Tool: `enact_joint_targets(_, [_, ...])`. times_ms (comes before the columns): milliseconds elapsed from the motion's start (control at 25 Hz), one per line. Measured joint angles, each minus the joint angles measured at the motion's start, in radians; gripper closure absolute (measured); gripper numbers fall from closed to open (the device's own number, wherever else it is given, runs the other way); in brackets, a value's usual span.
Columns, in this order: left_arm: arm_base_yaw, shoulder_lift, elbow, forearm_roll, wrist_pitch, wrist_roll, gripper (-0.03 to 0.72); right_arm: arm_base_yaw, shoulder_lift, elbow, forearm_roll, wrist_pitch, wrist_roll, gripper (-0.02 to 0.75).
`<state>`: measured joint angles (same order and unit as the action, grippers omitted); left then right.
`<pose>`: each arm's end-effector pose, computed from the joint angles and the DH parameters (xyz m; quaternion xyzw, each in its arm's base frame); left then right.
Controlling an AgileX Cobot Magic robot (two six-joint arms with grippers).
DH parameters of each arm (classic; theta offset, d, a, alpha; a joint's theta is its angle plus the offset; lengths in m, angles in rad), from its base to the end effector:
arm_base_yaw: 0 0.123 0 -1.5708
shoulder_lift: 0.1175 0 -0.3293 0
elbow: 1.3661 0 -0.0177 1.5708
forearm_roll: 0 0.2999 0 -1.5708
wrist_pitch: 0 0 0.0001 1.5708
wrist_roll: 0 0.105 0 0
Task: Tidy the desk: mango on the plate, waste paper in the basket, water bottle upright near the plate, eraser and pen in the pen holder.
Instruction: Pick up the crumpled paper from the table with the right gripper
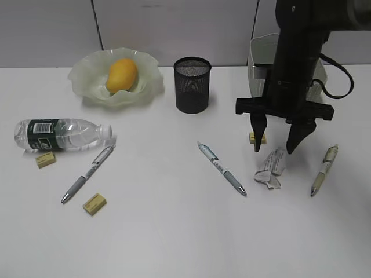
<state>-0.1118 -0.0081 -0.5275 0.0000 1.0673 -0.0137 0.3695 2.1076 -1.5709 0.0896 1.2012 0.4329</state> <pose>0.0007 -0.0001 0.3030 0.0415 0.8446 -0.0335 0.5328 0.4350 0.1779 0.1656 -0.0495 -0.9971 -0.0222 0.0528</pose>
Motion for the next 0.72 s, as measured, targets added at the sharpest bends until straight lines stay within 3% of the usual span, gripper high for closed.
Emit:
enact_joint_targets(440, [0.0,0.0,0.0,0.007,0.0,0.0,0.369,0.0,0.061,0.018,-0.02,-0.012,0.004,0.252])
enact_joint_targets(720, [0.0,0.0,0.0,0.007,0.0,0.0,0.369,0.0,0.101,0.018,-0.021,-0.026,0.004,0.394])
